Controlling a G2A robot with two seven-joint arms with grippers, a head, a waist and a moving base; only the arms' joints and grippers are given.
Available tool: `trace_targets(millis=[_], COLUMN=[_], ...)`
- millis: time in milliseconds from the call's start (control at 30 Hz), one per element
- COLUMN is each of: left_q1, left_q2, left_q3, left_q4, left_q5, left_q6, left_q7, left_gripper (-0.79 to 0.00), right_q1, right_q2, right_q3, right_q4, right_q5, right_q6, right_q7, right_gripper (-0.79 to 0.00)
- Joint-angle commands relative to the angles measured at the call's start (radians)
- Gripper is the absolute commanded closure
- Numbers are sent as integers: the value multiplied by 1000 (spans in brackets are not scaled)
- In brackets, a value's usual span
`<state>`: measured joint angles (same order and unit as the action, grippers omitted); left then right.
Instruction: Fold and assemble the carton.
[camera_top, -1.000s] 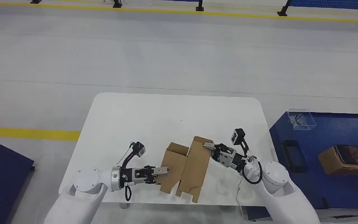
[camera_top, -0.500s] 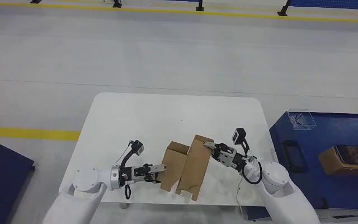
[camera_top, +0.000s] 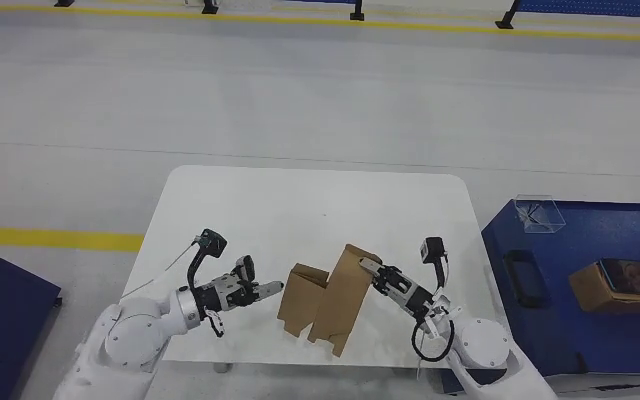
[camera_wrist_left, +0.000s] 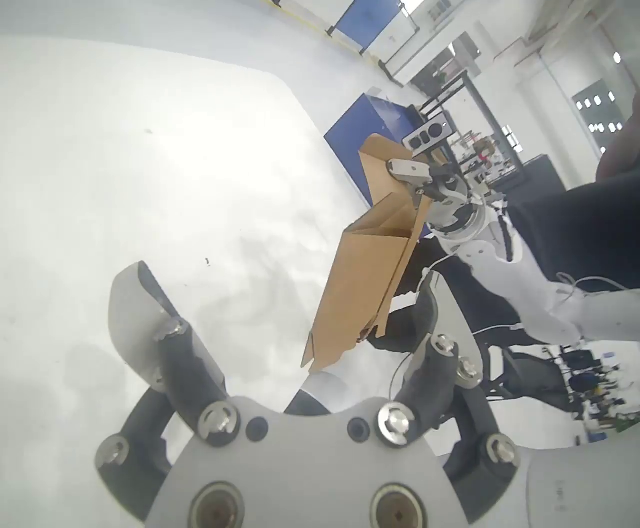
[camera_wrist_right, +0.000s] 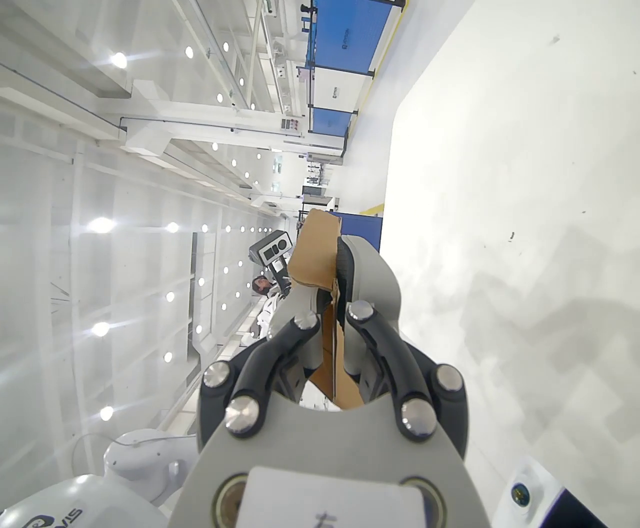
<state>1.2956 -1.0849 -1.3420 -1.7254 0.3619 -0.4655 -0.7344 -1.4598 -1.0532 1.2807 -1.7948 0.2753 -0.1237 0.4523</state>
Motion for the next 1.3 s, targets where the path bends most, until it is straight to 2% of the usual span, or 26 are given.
trace_targets(millis=[0, 233, 400, 867, 1100, 1267], left_q1=[-3, -26, -27, -31, -63, -88], left_q2=[-4, -5, -2, -4, -13, -18], left_q3=[34, 111, 127, 236, 313, 344], left_q4=[-14, -36, -63, -144, -131, -112], left_q5=[51, -41, -105, -113, -90, -68], left_q6=[13, -22, -40, -66, -72, -56], left_q7=[21, -91, -134, -167, -161, -140], left_gripper=[-785, -785, -785, -785, -785, -785], right_q1=[-2, 2, 9, 26, 36, 39], right_q2=[-1, -10, -15, -33, -46, -51], right_q3=[-2, -10, -10, -46, -98, -93], right_q4=[-6, -11, -9, -2, 38, 63], right_q5=[-9, -40, -76, -100, -63, -16], right_q6=[1, -3, -1, 11, 5, 5], right_q7=[-6, -78, -114, -162, -128, -108], right_gripper=[0, 0, 0, 0, 0, 0])
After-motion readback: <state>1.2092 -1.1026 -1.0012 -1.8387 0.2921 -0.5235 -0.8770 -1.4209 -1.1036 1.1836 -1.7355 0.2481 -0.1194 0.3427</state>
